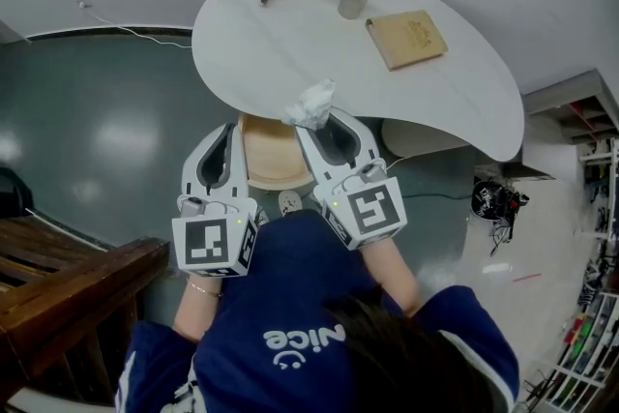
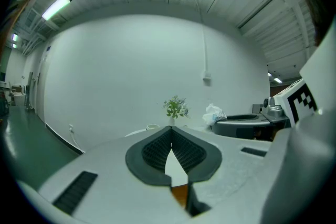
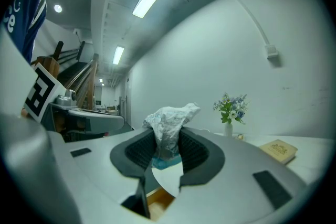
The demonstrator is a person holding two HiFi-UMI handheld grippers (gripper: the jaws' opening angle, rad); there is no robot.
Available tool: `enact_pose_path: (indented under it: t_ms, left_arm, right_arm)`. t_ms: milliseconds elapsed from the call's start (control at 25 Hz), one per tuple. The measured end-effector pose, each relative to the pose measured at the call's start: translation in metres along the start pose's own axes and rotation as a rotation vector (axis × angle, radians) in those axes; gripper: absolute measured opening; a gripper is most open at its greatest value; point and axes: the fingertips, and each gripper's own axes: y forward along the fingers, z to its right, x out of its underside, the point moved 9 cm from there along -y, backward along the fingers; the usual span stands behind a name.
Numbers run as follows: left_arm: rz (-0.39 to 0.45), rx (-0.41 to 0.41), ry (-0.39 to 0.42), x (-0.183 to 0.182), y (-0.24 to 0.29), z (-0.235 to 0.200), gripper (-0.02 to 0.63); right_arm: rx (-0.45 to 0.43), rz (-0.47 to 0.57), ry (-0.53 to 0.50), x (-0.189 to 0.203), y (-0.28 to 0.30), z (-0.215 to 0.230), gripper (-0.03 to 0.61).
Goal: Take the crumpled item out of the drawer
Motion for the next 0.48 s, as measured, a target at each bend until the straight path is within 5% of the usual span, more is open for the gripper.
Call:
enact_pose_path:
  t_ms: [480]
  left_arm:
    - [-0.001, -0.012, 0.002, -0.0016, 0.0004, -0.0004, 0.005]
  right_arm:
    - [-0.013, -0.005, 0.002, 0.0000, 0.0031, 0.0009, 0.129]
